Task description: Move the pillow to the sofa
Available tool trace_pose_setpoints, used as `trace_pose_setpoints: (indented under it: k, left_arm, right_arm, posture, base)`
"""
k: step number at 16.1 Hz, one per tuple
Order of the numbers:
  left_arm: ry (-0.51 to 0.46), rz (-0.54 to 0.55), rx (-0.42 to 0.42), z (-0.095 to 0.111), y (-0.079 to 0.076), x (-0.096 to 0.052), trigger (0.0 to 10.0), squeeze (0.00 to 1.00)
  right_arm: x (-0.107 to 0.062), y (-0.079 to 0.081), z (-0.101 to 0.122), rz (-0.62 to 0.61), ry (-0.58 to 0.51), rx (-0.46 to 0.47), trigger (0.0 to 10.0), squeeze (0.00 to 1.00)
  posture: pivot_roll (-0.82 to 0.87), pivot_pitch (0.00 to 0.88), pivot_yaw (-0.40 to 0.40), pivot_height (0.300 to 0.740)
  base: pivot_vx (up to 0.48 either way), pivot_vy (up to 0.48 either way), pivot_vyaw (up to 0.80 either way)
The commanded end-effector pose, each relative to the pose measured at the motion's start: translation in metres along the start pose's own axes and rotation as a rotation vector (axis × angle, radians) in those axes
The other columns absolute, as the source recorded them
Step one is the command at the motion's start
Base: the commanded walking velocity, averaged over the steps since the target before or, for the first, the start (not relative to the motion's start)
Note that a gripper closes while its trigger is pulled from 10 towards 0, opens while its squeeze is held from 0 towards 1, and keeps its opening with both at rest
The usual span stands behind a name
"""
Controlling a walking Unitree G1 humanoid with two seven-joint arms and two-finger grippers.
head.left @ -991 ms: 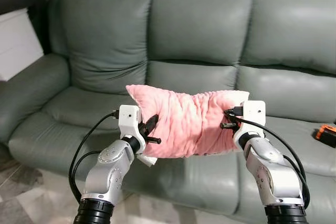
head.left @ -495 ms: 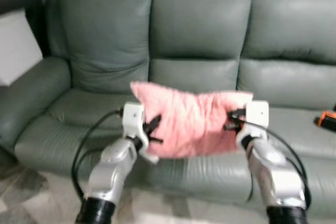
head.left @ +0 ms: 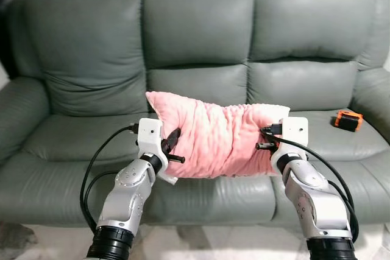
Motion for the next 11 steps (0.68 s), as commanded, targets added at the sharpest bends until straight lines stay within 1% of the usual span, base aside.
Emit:
trace_pose_setpoints:
  k: [1, 2, 4, 11]
  left_arm:
    - [-0.023, 0.003, 0.016, 0.0078, 0.0020, 0.0006, 10.0, 0.00]
    - [-0.008, -0.021, -0.019, 0.0048, -0.0014, 0.0002, 10.0, 0.00]
    - [-0.009, -0.049, -0.033, 0.0042, -0.0063, -0.0007, 10.0, 0.00]
    - [-0.001, -0.062, -0.054, 0.0031, -0.0080, -0.0010, 10.0, 0.00]
  right_arm:
    - [0.0018, 0.0080, 0.0094, 0.026, -0.029, -0.001, 10.0, 0.00]
    - [0.0018, 0.0081, 0.0100, 0.027, -0.031, -0.003, 10.0, 0.00]
    - [0.0019, 0.0080, 0.0108, 0.027, -0.034, -0.003, 10.0, 0.00]
    - [0.0019, 0.0099, 0.0070, 0.029, -0.014, 0.005, 10.0, 0.00]
  posture:
    - [-0.19, 0.000, 0.032, 0.740]
    - [-0.19, 0.000, 0.032, 0.740]
    - [-0.19, 0.000, 0.033, 0.740]
    - [-0.19, 0.000, 0.035, 0.740]
  base:
    - [0.000, 0.000, 0.00]
    - [0.000, 0.000, 0.00]
    - [0.000, 0.000, 0.00]
    - [0.000, 0.000, -0.75]
Point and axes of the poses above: a point about 5 cm out from each wrist's last joint towards the gripper, its own x axis pointing out of the wrist towards the gripper, its own z axis along the axis of the wrist's last joint, y = z × x, the point moved 6 cm from there along x, pointing out of the wrist towards the gripper, and after that the axes turned 14 degrees about -x, right-handed, at the moved point
